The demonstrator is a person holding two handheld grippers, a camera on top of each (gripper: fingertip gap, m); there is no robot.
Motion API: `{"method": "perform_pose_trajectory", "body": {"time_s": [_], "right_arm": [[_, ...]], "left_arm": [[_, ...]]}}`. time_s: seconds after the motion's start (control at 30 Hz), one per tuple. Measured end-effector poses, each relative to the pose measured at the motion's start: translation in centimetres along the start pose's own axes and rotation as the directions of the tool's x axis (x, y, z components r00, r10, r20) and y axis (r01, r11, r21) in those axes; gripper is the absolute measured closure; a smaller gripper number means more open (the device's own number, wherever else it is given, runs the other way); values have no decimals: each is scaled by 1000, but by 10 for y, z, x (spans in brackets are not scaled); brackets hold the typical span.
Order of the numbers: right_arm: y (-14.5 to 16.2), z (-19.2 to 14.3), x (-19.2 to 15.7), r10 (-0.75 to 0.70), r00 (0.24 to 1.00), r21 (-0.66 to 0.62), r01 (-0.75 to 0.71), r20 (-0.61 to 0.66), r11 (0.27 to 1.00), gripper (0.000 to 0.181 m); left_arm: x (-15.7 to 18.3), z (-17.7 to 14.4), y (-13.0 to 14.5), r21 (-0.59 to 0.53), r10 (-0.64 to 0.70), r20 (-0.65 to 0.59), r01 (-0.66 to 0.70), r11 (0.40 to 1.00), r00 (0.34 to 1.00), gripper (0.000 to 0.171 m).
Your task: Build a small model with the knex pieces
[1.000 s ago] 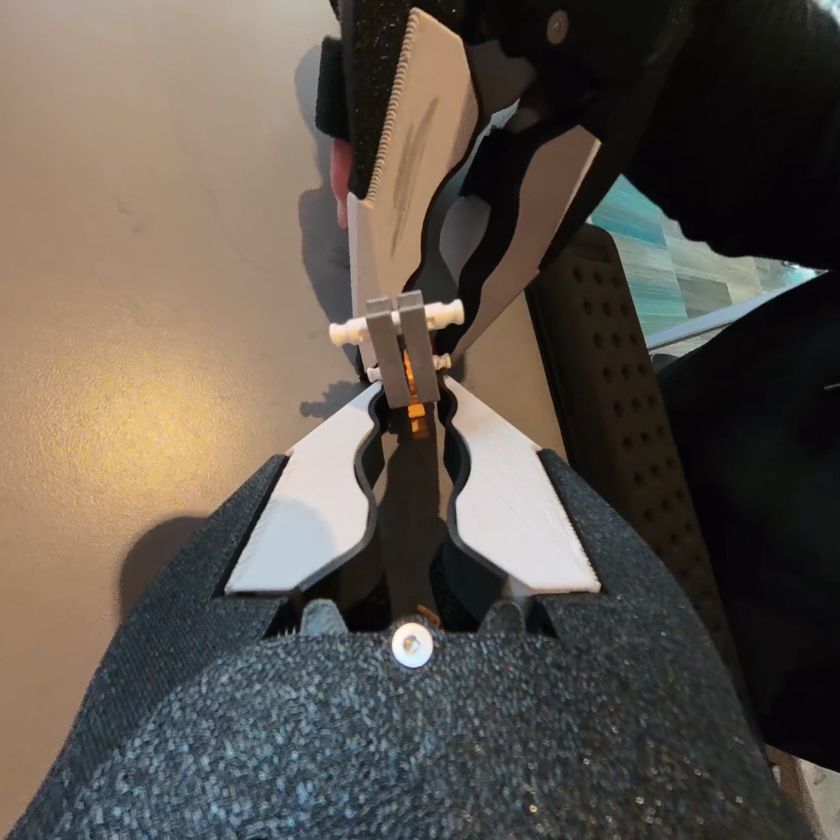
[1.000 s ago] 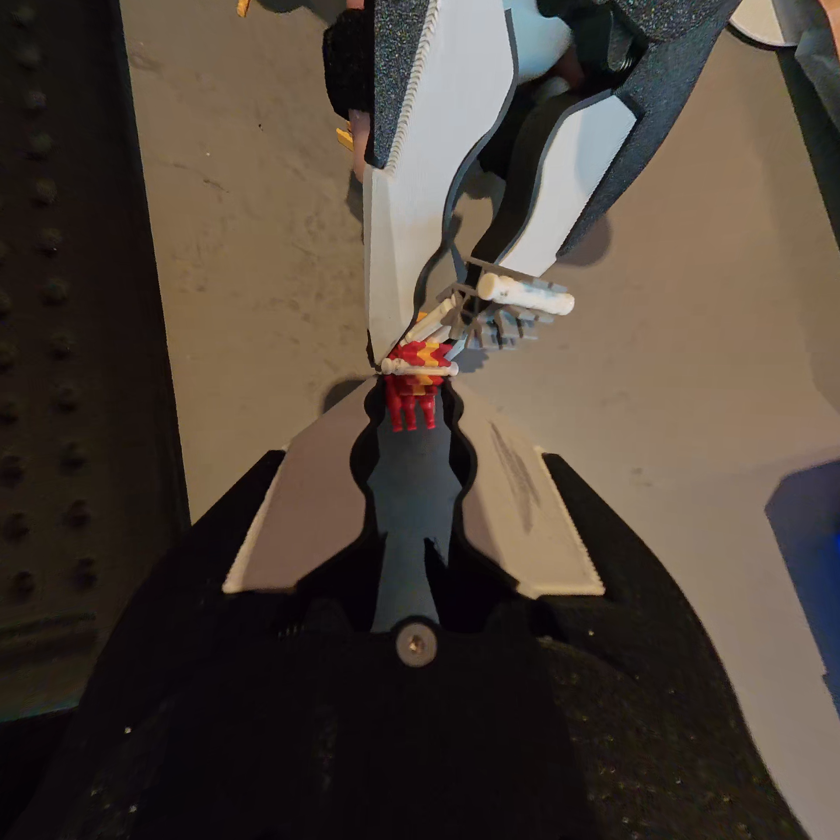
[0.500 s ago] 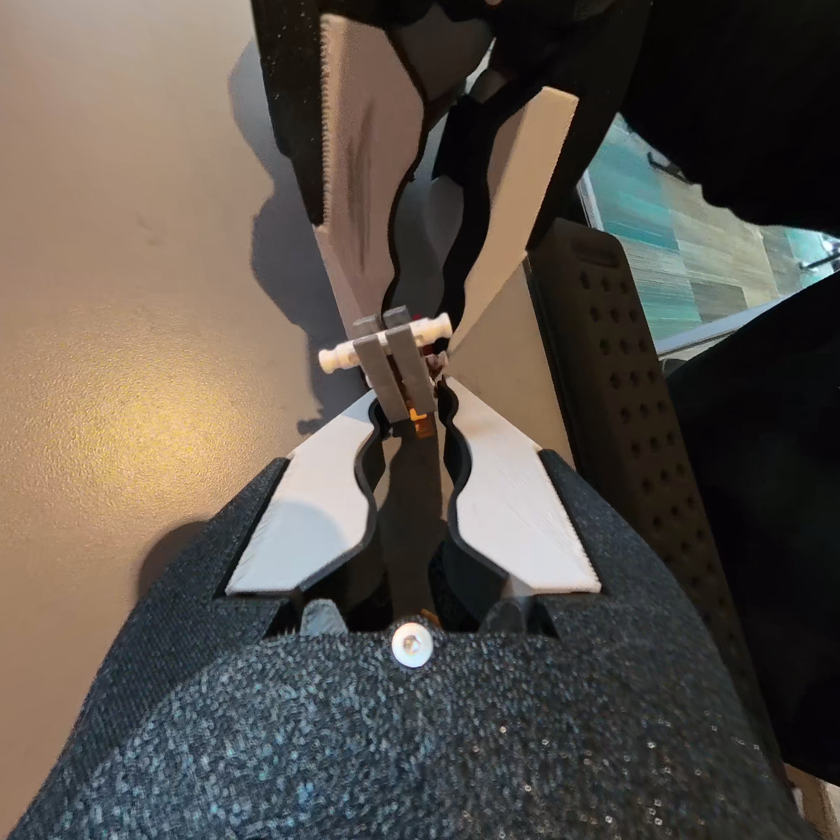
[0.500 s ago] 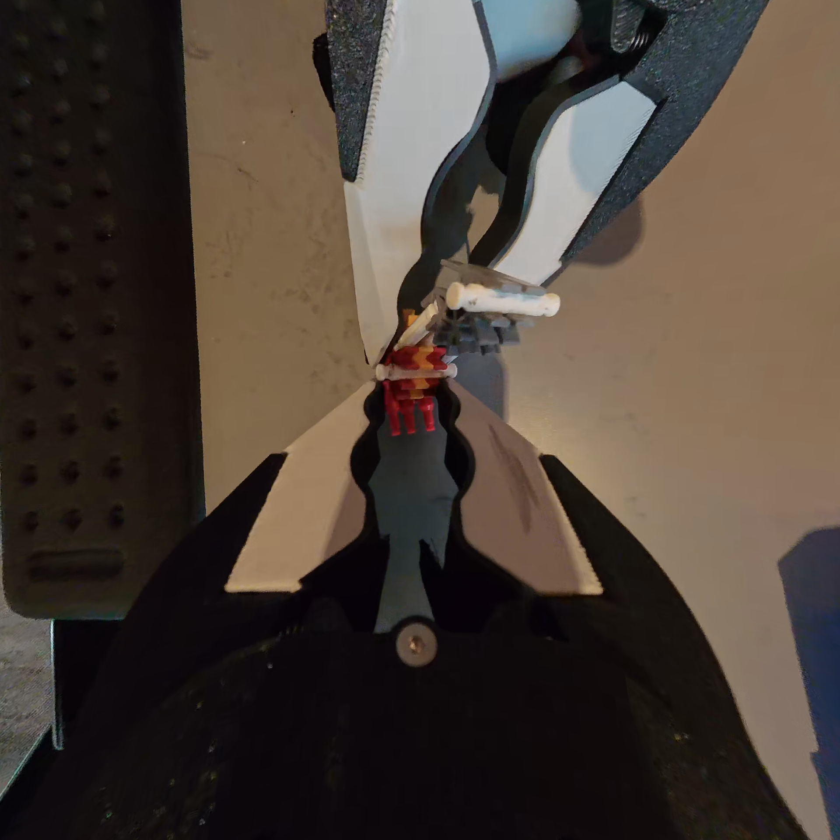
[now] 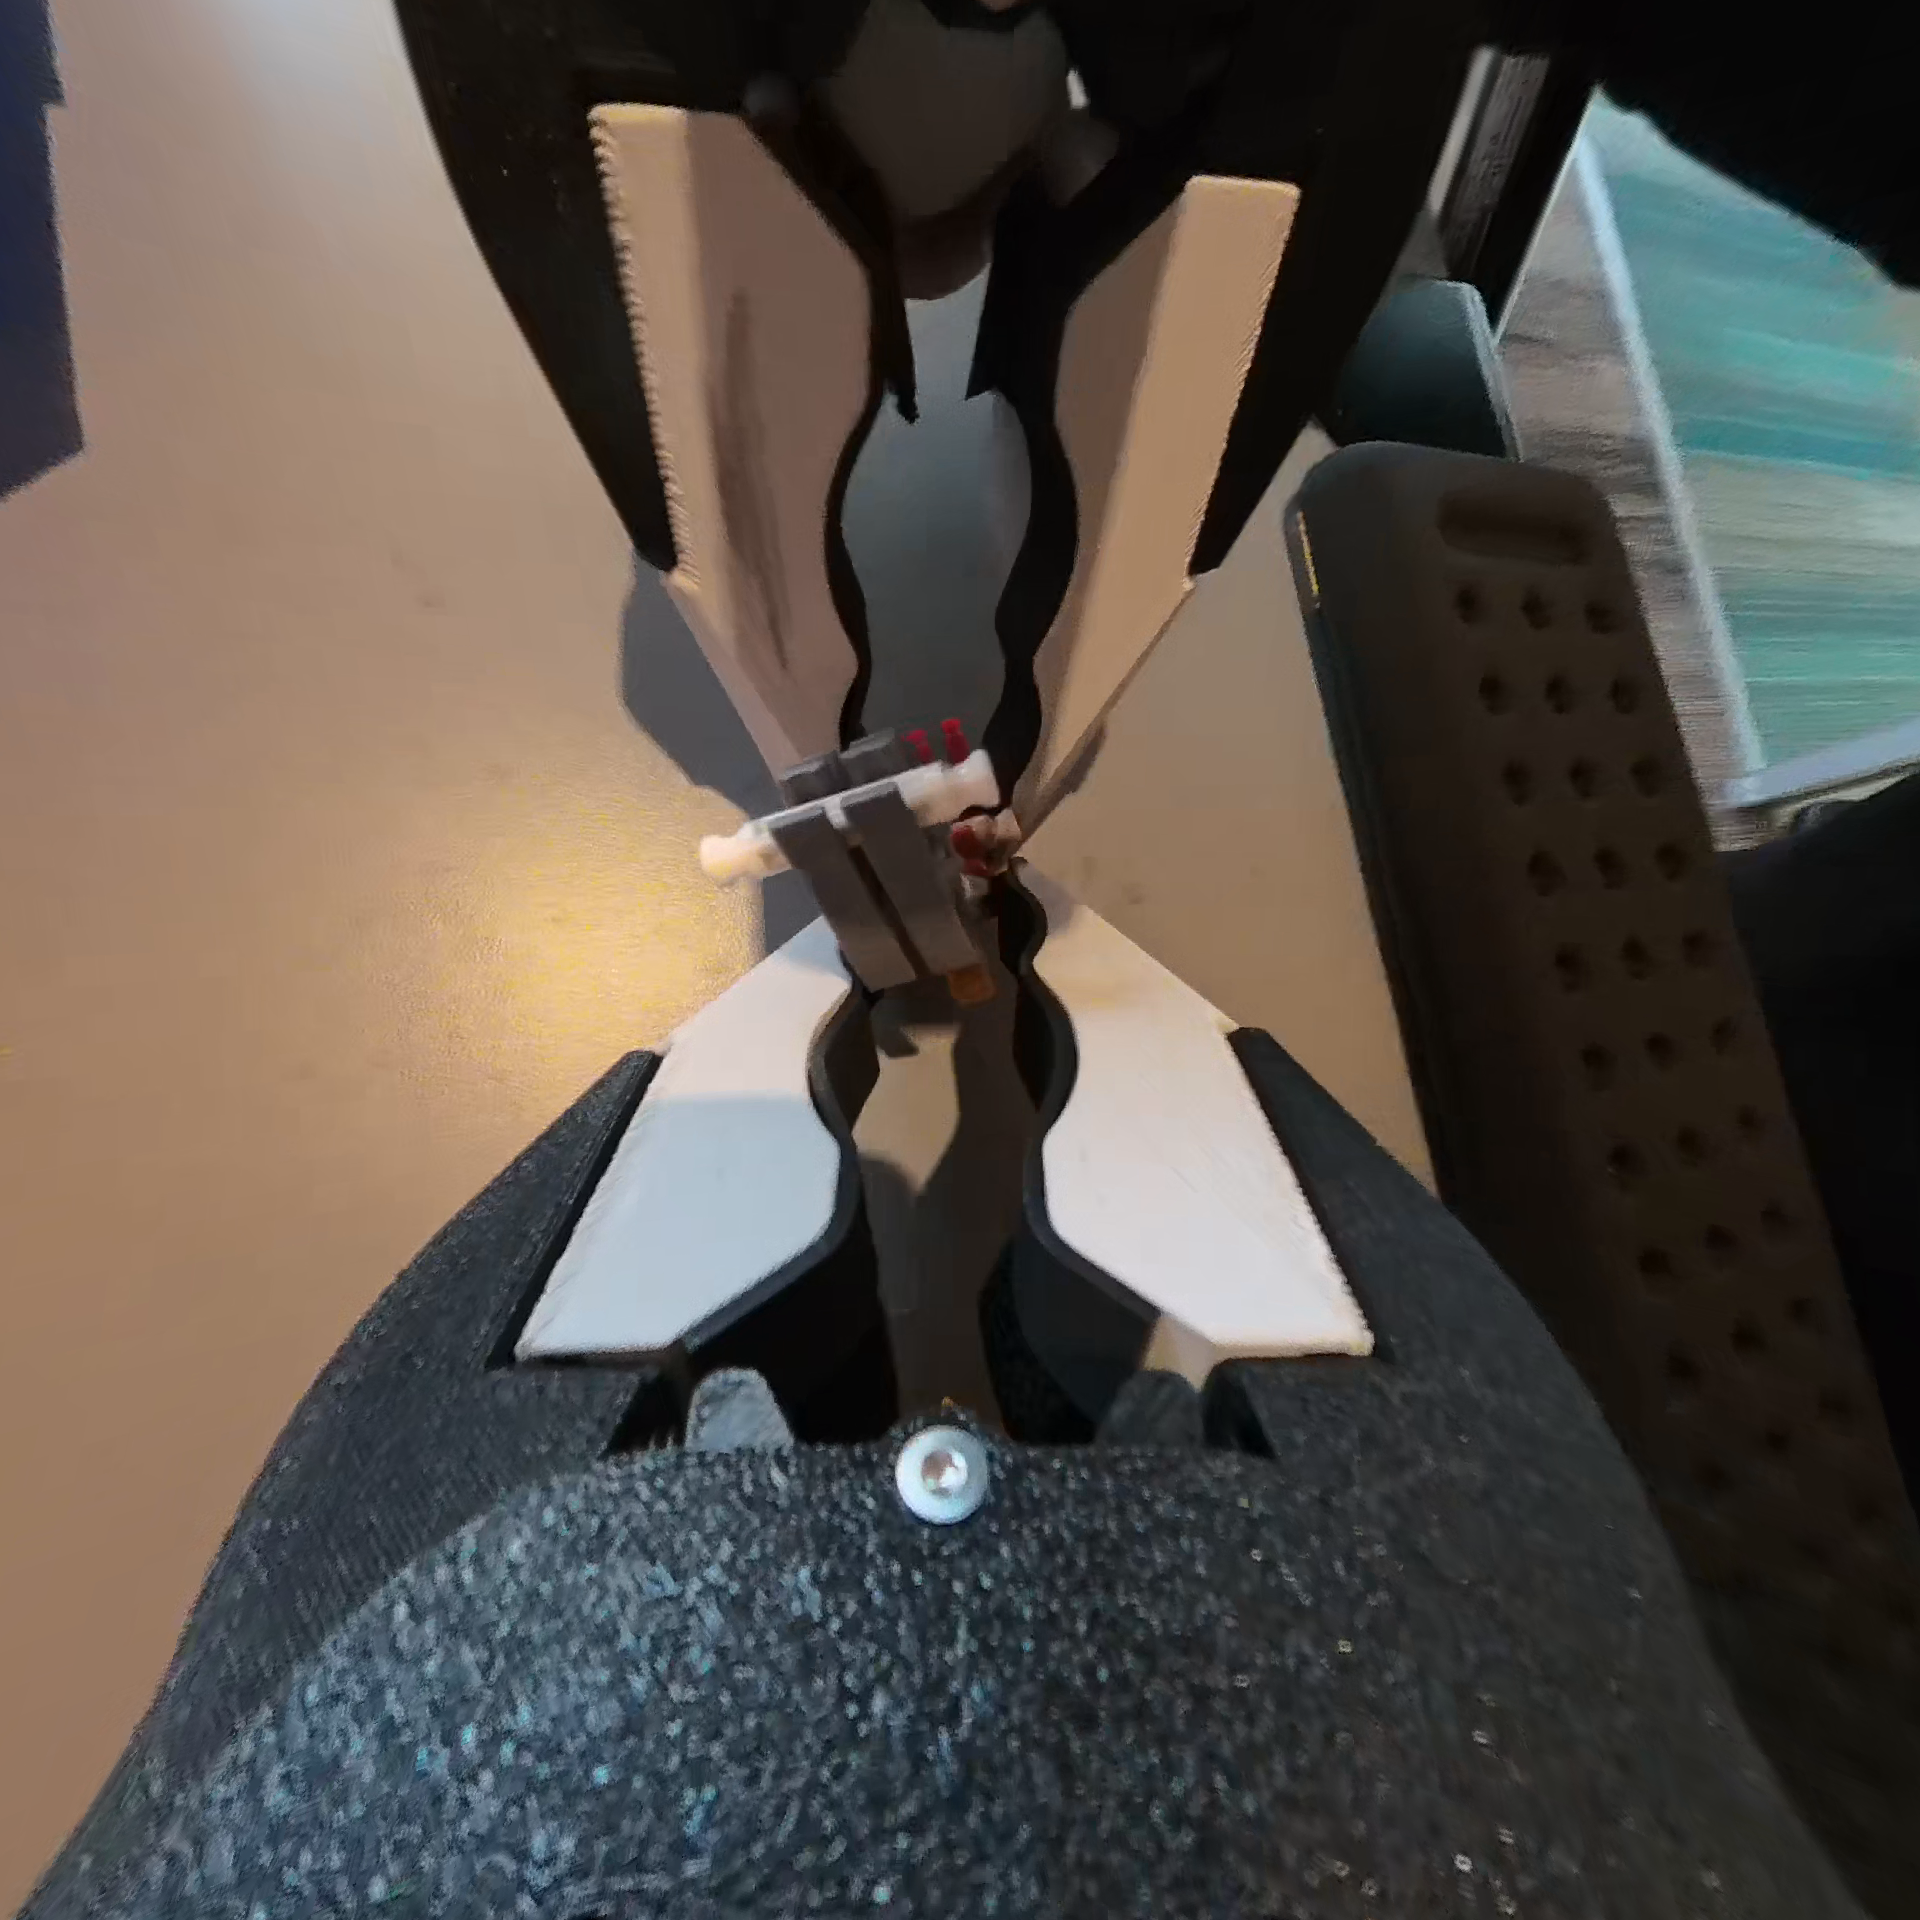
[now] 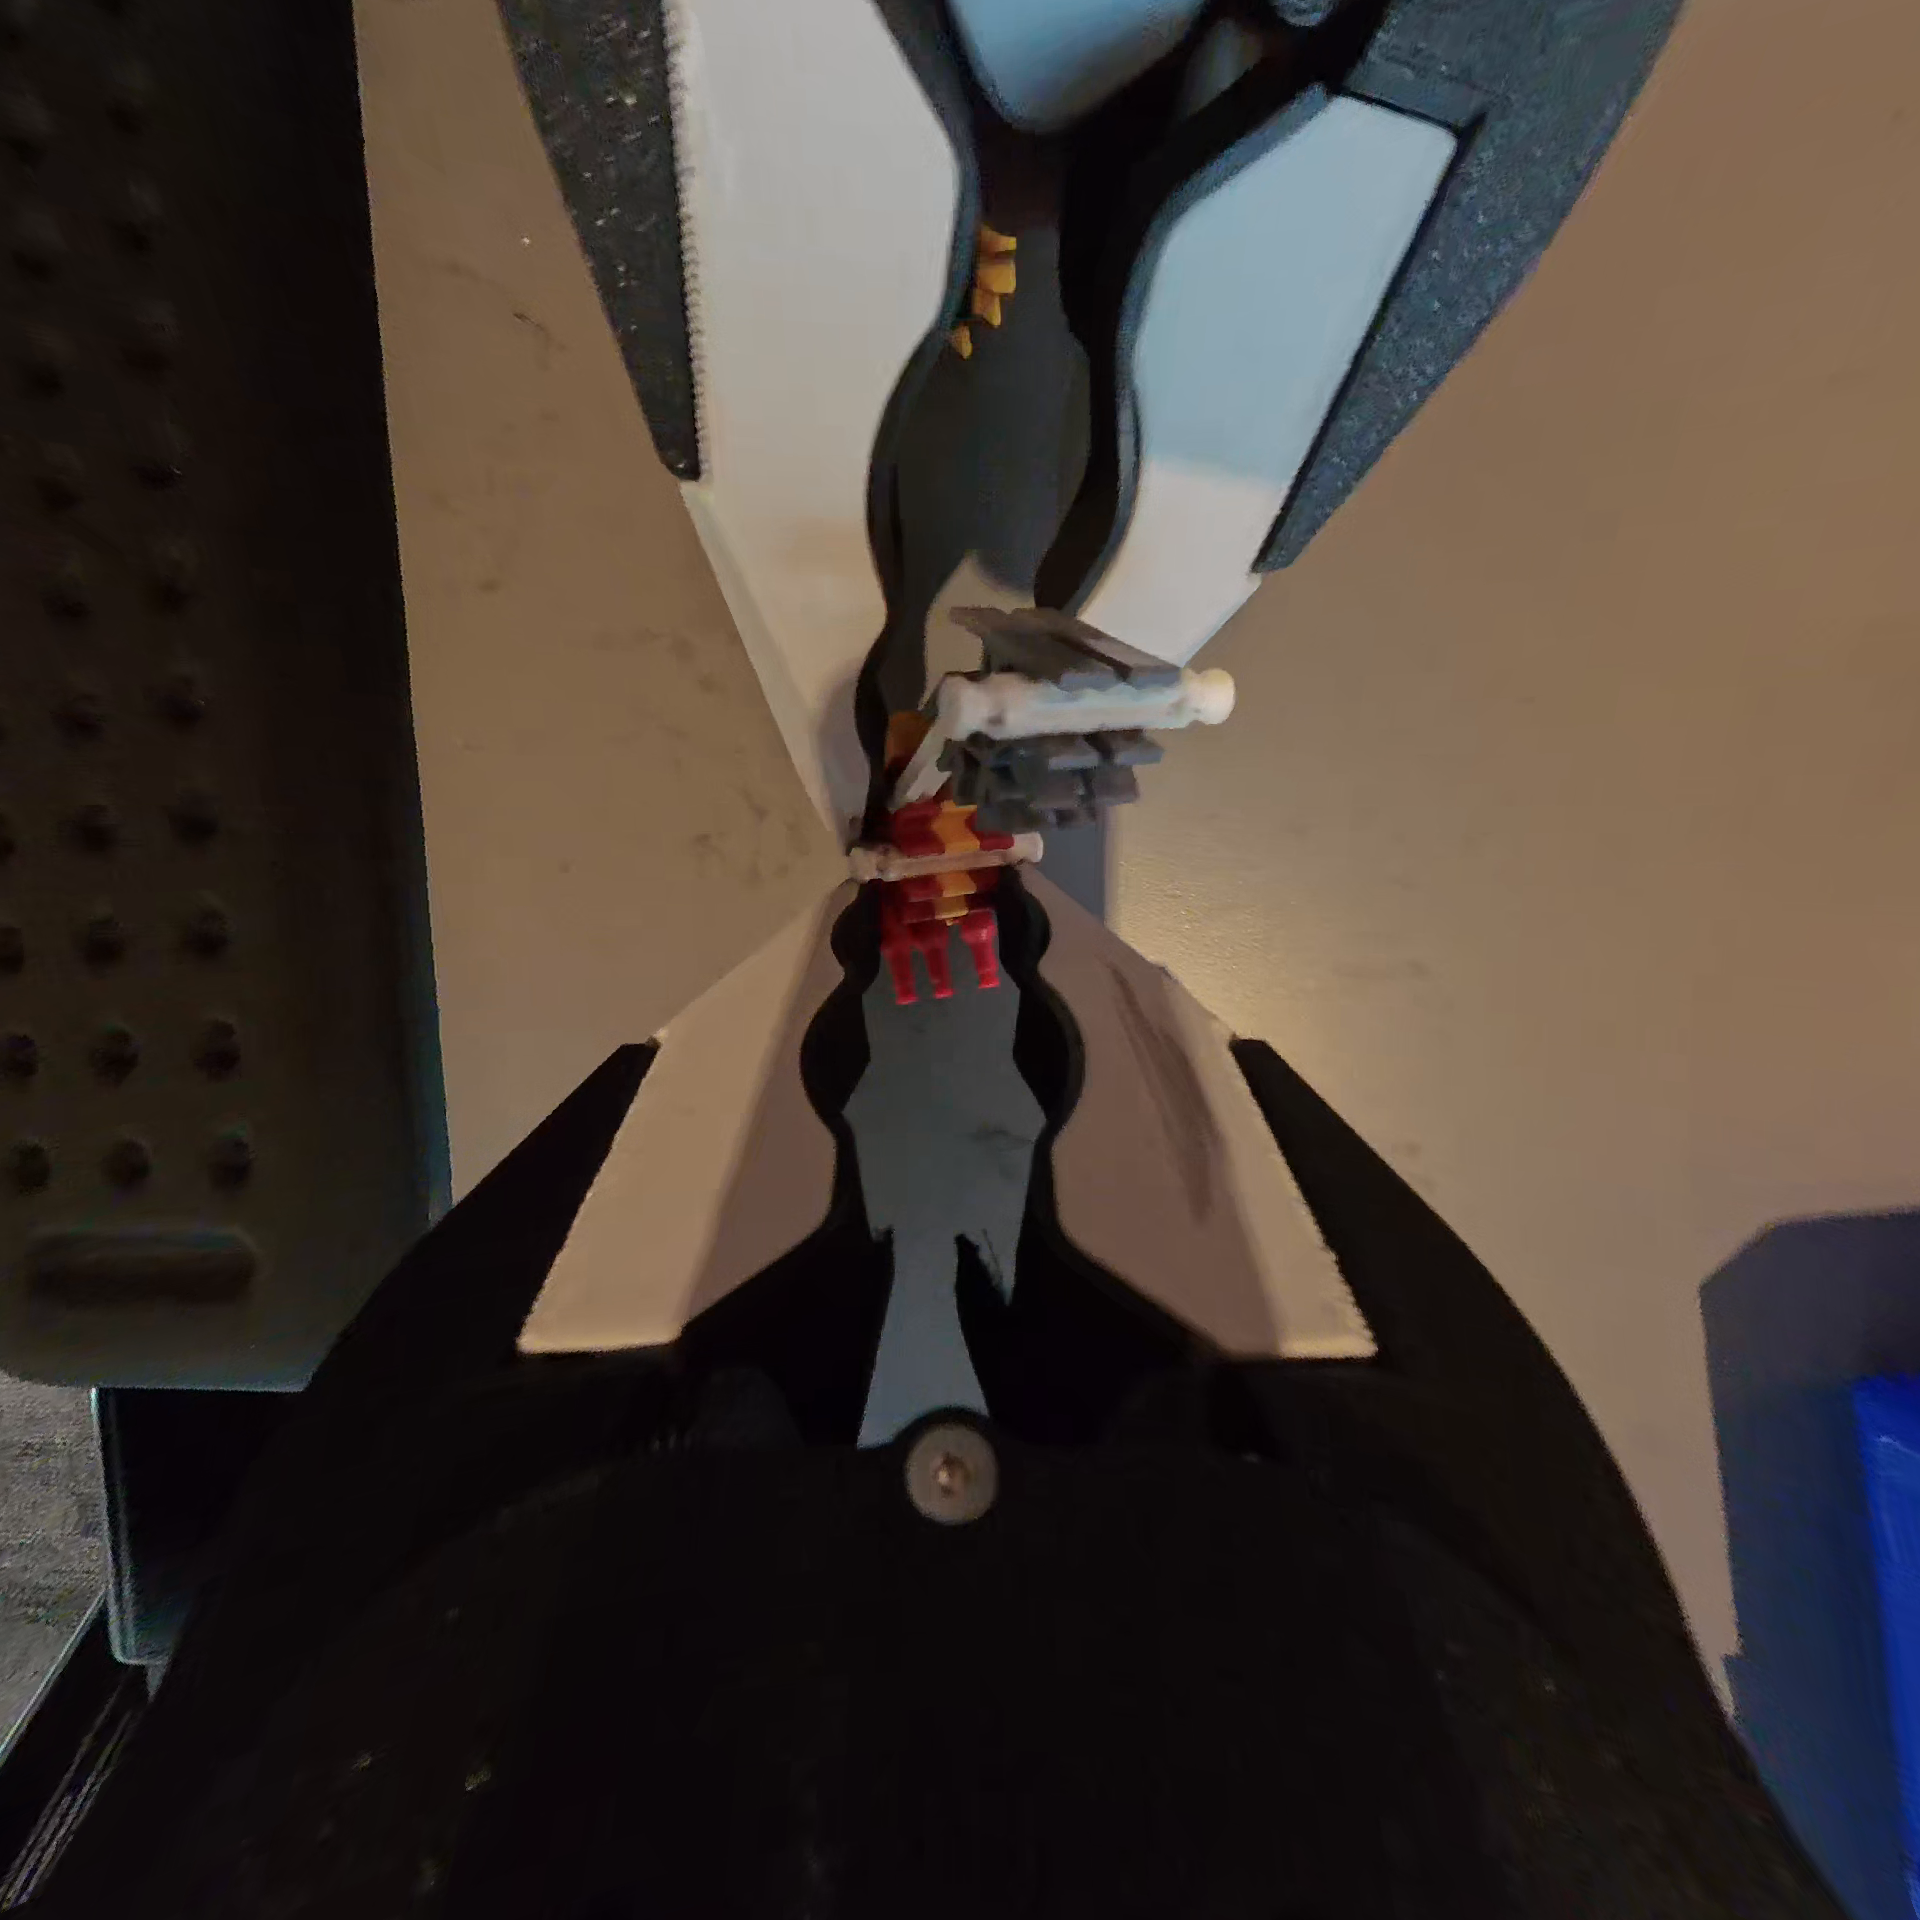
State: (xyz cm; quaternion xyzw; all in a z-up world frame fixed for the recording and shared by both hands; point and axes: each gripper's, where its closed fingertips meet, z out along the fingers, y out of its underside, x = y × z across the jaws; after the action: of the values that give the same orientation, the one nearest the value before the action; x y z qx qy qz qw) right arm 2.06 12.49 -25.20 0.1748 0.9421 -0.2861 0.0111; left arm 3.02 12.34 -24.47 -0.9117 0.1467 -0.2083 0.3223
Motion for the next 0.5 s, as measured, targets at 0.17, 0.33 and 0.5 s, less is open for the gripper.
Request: {"method": "perform_pose_trajectory", "body": {"time_s": [0.17,0.33,0.5], "right_arm": [[0,0,0,1,1000,14,-1,-8,1000,162],[0,0,0,-24,999,-36,23,-24,999,161],[1,0,-1,-35,990,-27,32,-134,999,156]], "left_arm": [[-3,2,1,-73,145,135,-136,988,980,155],[-5,1,3,-124,234,201,-212,969,951,153],[-3,1,4,-40,142,105,-138,990,984,155]]}}
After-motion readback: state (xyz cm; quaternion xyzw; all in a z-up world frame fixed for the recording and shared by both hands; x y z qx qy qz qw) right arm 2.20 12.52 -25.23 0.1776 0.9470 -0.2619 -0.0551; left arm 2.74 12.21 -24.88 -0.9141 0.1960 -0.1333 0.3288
